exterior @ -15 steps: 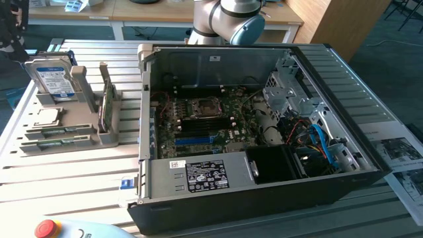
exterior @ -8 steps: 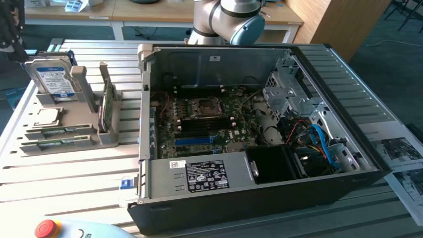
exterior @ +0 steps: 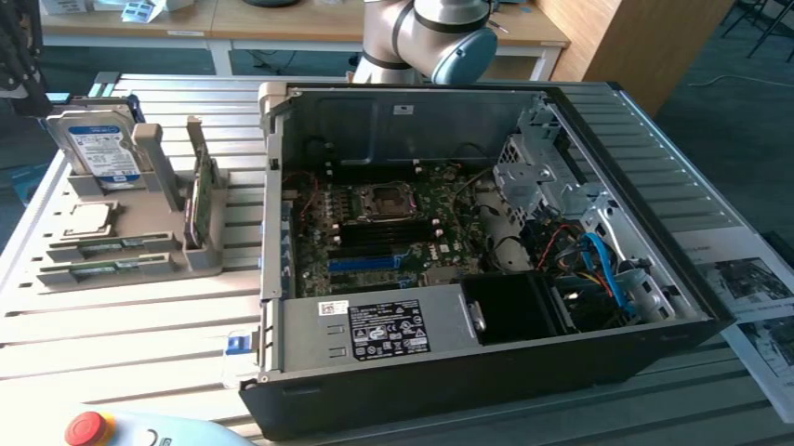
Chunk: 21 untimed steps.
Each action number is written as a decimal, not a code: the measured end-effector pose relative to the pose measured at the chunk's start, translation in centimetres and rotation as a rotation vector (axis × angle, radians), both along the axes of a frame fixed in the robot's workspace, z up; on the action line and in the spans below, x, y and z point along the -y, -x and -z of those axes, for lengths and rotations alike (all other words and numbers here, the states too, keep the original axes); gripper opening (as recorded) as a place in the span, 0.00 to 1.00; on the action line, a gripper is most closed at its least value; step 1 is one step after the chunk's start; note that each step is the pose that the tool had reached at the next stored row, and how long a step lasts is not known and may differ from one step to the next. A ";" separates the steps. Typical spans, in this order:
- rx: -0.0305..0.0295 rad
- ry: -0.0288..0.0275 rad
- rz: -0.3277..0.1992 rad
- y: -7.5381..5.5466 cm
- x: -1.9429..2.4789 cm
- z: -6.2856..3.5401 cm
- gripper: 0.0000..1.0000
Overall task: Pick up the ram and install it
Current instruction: 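Pick up the ram and move it above insertion slot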
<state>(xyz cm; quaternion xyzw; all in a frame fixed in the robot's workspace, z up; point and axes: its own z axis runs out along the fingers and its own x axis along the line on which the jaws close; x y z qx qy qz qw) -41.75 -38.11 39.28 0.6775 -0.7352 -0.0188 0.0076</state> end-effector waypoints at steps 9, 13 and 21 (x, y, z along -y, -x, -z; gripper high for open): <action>-0.0001 0.0000 0.000 0.0 0.02 0.00 0.10; 0.0000 0.0000 0.000 0.0 0.29 0.00 0.10; 0.0000 0.0000 -0.001 -0.1 0.36 0.00 0.10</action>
